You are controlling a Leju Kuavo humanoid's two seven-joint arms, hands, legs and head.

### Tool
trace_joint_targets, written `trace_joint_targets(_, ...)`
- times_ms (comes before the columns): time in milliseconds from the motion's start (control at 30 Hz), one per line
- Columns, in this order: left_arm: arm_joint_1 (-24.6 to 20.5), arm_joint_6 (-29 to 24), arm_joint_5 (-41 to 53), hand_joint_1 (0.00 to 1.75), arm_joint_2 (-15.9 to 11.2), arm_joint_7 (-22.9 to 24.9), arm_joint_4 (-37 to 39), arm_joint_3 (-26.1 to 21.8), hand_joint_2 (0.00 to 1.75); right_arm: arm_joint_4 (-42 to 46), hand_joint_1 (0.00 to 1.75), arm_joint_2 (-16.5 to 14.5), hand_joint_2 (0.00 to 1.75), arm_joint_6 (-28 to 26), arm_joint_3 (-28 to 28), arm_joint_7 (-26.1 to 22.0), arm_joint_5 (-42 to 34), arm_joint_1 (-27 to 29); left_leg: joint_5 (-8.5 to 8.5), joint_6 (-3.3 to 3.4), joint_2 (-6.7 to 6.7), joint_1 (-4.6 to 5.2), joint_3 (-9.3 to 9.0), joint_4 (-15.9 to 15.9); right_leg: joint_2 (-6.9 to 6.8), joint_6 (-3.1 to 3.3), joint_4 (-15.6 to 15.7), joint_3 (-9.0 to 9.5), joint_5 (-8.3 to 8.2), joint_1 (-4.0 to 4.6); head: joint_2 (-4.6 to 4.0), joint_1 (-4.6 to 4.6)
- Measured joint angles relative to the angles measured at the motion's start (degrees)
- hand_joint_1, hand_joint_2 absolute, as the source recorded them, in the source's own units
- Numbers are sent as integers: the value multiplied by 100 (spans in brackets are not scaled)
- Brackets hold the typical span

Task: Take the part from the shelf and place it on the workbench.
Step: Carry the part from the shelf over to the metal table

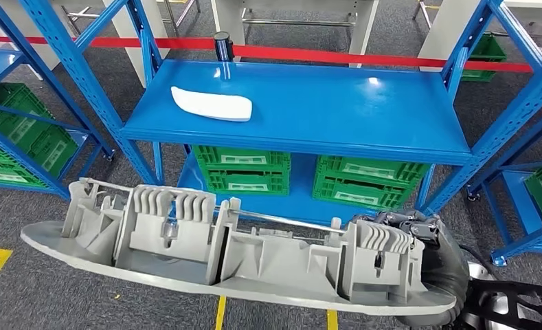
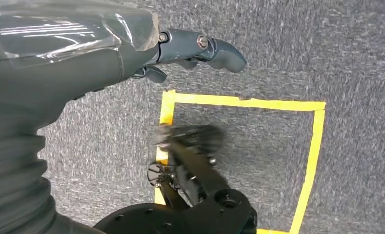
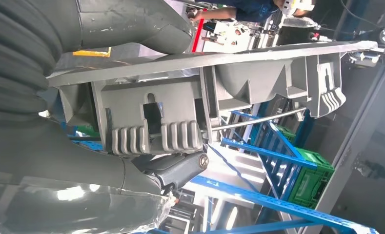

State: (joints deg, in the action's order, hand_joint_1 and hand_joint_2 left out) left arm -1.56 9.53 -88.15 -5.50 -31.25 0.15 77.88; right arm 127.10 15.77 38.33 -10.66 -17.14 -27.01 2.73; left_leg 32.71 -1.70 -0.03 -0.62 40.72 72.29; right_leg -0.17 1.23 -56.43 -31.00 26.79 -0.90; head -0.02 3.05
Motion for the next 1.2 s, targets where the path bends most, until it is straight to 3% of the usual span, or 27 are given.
trace_joint_targets(33, -23, 0, -4, 0, 2, -12, 0, 0, 175, -5, 175, 15, 175, -13, -1, -18, 24, -23, -36, 1, 0, -3, -58, 157, 1, -9, -7, -83, -69, 5, 0, 1)
trace_joint_targets(67, -42, -1, -6, 0, 4, -18, 0, 1, 175, -9, 175, 31, 175, -26, -2, -36, 47, -40, -173, 16, -1, -2, -216, 92, 2, -20, -11, -163, -130, 12, 0, 1)
trace_joint_targets(133, -73, -2, -6, 0, -3, -20, 0, 2, 175, -11, 175, 56, 175, -45, -2, -63, 78, -75, -379, 103, -11, 14, -818, -633, 7, -43, -14, -285, -244, 24, 0, 0)
trace_joint_targets(200, -103, -5, -5, 0, -19, -25, 0, 4, 175, -11, 175, 78, 175, -54, -3, -78, 95, -112, -306, 200, -25, 51, -1382, -1462, 3, -96, -6, -335, -345, 30, 0, -5)
trace_joint_targets(233, -114, -7, -5, 0, -27, -28, 1, 4, 175, -11, 175, 85, 175, -56, -3, -83, 100, -128, -245, 240, -29, 78, -1510, -1676, -3, -129, 3, -343, -393, 18, 0, -2)
trace_joint_targets(300, -123, -21, -7, 0, -34, -36, 1, 4, 175, -9, 175, 105, 175, -59, -3, -117, 127, -151, -340, 305, -17, 102, -1480, -1771, -9, -202, 35, -367, -489, 2, 0, 7)
trace_joint_targets(333, -130, -28, -8, 0, -37, -41, 1, 5, 175, -8, 175, 118, 175, -60, -1, -146, 153, -159, -430, 352, -3, 99, -1428, -1819, -3, -208, 1, -418, -453, 5, 0, 11)
trace_joint_targets(400, -151, -38, -13, 0, -38, -53, 0, 8, 175, -7, 175, 153, 175, -62, 9, -209, 209, -176, -635, 419, 27, 74, -1283, -1900, 7, -161, -343, -598, -93, 12, 0, -7)
trace_joint_targets(467, -165, -36, -15, 0, -31, -61, 0, 9, 175, -8, 175, 185, 175, -61, 27, -247, 262, -192, -797, 436, 45, 88, -1092, -1892, 10, -122, -1061, -802, 435, 2, 0, -23)
trace_joint_targets(500, -166, -32, -15, 0, -25, -62, 0, 11, 175, -8, 175, 205, 175, -60, 41, -259, 296, -195, -871, 437, 52, 92, -993, -1880, 10, -148, -1405, -852, 571, -4, 0, -23)
trace_joint_targets(533, -167, -26, -13, 0, -20, -62, 0, 14, 175, -10, 175, 226, 175, -55, 54, -270, 333, -197, -943, 431, 58, 93, -884, -1858, 10, -209, -1623, -828, 574, -12, 0, -23)
trace_joint_targets(567, -167, -21, -10, 0, -14, -62, 0, 19, 175, -11, 175, 251, 175, -51, 68, -280, 370, -200, -1007, 418, 63, 88, -769, -1824, 10, -288, -1648, -716, 466, -25, 0, -25)
trace_joint_targets(633, -168, -17, -4, 0, 1, -62, 0, 28, 175, -13, 175, 297, 175, -43, 87, -297, 420, -215, -1110, 373, 65, 71, -535, -1704, 8, -404, -1098, -201, 239, -59, 0, -25)
trace_joint_targets(667, -169, -17, -3, 0, 6, -62, 0, 33, 175, -13, 175, 313, 175, -43, 93, -302, 431, -228, -1146, 343, 64, 71, -428, -1627, 11, -401, -643, 121, 271, -54, 0, -26)
trace_joint_targets(733, -169, -19, -1, 0, 10, -63, 0, 43, 175, -13, 175, 338, 175, -43, 102, -314, 442, -251, -1232, 273, 60, 78, -298, -1527, 14, -304, -50, 470, 453, -24, 0, -23)
trace_joint_targets(800, -164, -27, -7, 0, 14, -66, 0, 54, 175, -15, 175, 362, 175, -43, 115, -339, 453, -262, -1335, 207, 54, 68, -252, -1521, 11, -183, 21, 436, 461, -6, 0, -15)
trace_joint_targets(833, -160, -31, -15, 0, 15, -72, 0, 57, 175, -15, 175, 374, 175, -44, 120, -364, 463, -262, -1298, 173, 46, 52, -230, -1497, 2, -131, 16, 397, 410, -13, 0, -14)
trace_joint_targets(867, -154, -31, -27, 0, 16, -83, 0, 60, 175, -15, 175, 390, 175, -45, 127, -404, 477, -255, -1153, 138, 38, 37, -197, -1406, -8, -83, 17, 349, 350, -24, 0, -10)
trace_joint_targets(900, -152, -27, -43, 0, 16, -100, 0, 62, 175, -16, 175, 409, 175, -47, 132, -462, 494, -244, -897, 102, 31, 21, -142, -1203, -17, -47, 19, 290, 281, -35, 0, -9)
trace_joint_targets(967, -154, -21, -86, 0, 16, -145, 0, 66, 175, -18, 175, 449, 175, -50, 139, -608, 548, -228, -272, 44, 27, 4, 13, -497, -22, -11, 12, 142, 139, -24, 0, -6)
trace_joint_targets(1000, -157, -24, -105, 0, 15, -166, 0, 67, 175, -19, 175, 463, 175, -52, 140, -659, 587, -225, -89, 29, 27, 0, 68, -118, -19, -10, 6, 52, 61, -17, 0, -5)
trace_joint_targets(1033, -160, -27, -122, 0, 14, -184, 0, 67, 175, -20, 175, 469, 175, -52, 140, -685, 629, -224, -50, 28, 26, -2, 55, 132, -14, -13, 0, -38, -15, -8, 0, -4)
trace_joint_targets(1067, -163, -33, -134, 0, 12, -194, 0, 67, 175, -19, 175, 472, 175, -53, 139, -685, 663, -224, -131, 41, 25, -1, -52, 192, -8, -20, -5, -126, -87, 2, 0, -4)
trace_joint_targets(1100, -170, -43, -142, 0, 8, -199, 0, 67, 175, -17, 175, 471, 175, -54, 137, -671, 685, -226, -281, 70, 18, 3, -264, 34, 4, -29, -8, -212, -156, 17, 0, -3)
trace_joint_targets(1133, -180, -52, -150, 0, 0, -202, 1, 68, 175, -9, 175, 467, 175, -54, 133, -647, 692, -237, -397, 127, -35, 12, -582, -340, 25, -40, -9, -281, -217, 27, 0, -4)
trace_joint_targets(1200, -196, -74, -164, 0, -38, -209, 4, 69, 175, 15, 175, 433, 175, -54, 115, -564, 683, -297, -352, 261, -203, 29, -1220, -1234, 58, -80, -5, -370, -331, 38, 0, -14)
